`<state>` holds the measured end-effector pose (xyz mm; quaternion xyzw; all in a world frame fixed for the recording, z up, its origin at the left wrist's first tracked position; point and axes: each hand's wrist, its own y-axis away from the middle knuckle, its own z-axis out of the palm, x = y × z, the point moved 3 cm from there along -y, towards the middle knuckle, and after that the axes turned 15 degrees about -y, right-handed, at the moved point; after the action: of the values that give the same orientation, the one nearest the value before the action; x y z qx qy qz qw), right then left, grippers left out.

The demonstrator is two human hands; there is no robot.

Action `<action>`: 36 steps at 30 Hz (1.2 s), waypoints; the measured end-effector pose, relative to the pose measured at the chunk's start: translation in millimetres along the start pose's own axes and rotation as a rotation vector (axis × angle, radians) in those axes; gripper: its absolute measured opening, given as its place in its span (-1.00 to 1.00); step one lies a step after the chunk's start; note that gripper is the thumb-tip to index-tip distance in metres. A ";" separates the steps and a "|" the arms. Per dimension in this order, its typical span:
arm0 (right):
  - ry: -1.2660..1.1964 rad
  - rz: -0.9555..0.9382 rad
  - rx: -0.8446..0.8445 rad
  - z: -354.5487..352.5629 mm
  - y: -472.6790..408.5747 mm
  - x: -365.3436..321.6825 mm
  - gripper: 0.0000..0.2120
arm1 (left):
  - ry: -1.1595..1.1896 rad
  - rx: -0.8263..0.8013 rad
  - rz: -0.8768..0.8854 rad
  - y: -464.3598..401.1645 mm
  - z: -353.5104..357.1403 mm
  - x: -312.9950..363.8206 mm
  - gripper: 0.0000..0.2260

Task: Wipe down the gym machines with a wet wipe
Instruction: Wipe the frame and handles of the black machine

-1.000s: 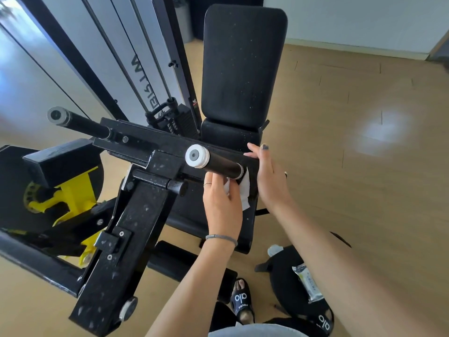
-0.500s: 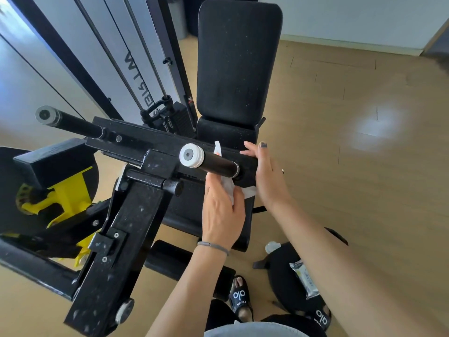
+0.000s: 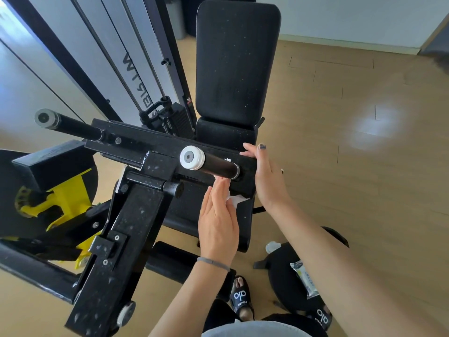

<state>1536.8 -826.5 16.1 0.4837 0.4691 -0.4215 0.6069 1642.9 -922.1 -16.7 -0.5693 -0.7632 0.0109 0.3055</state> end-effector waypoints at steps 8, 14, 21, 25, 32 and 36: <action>-0.039 -0.007 -0.011 0.0 -1.5 -2.0 -0.46 | -0.127 -0.008 0.174 15.9 7.5 31.4 -0.42; -0.176 0.151 -0.121 -17.8 -10.3 -6.6 -0.35 | -0.292 -0.032 0.310 -19.4 7.1 55.9 -0.39; -0.121 0.089 -0.160 -28.9 4.0 -5.6 -0.32 | -0.427 -0.065 0.202 13.0 -11.5 36.5 -0.14; -0.169 0.108 -0.179 -36.9 8.5 -4.2 -0.34 | -0.495 -0.078 0.239 5.8 -8.2 49.9 -0.20; -0.273 0.185 -0.165 -65.3 3.9 -4.6 -0.37 | -1.030 -0.178 0.623 -33.1 15.7 79.6 -0.42; -0.220 0.207 -0.143 -77.7 10.8 0.7 -0.45 | -1.442 -0.400 0.924 -13.3 21.7 61.0 -0.39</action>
<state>1534.8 -748.3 10.3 0.4358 0.3764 -0.3727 0.7277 1610.9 -866.2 -1.8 -0.7186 -0.4509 0.3563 -0.3916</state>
